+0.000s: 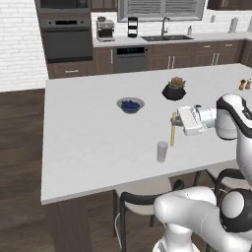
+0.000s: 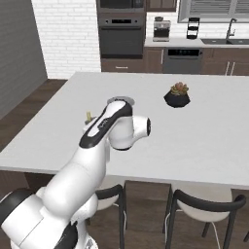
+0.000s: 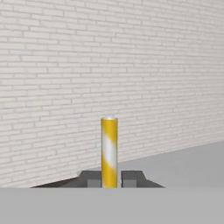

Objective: Take a straw from the drawer in front and place it inside the glass cup on the dining counter.

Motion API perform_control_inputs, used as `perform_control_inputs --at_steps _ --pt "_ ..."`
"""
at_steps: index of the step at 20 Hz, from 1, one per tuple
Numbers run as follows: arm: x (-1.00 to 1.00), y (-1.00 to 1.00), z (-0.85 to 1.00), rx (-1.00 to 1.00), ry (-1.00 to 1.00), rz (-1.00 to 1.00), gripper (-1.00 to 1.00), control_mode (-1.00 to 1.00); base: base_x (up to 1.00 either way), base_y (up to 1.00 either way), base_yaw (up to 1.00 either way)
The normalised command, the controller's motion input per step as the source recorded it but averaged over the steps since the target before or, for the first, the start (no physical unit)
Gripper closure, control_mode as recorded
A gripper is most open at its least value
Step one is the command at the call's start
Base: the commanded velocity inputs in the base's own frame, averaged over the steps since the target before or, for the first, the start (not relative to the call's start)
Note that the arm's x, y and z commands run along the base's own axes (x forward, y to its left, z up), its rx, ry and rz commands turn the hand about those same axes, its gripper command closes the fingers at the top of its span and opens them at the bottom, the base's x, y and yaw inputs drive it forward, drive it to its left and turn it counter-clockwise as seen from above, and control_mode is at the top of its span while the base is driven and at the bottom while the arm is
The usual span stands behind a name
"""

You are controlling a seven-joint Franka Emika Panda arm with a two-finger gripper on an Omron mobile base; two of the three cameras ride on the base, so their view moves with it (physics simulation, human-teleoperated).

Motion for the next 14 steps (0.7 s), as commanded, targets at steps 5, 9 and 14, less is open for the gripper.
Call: perform_control_inputs --at_steps 5,9,14 --pt "0.35 0.0 -0.13 0.0 -0.04 0.0 1.0 -1.0 0.0 0.0 0.0" --pt "0.18 0.0 -0.16 0.0 -0.04 0.0 1.0 -1.0 0.0 0.0 0.0" --pt "0.06 0.0 -0.14 0.0 -0.03 0.0 1.0 -1.0 0.0 0.0 0.0"
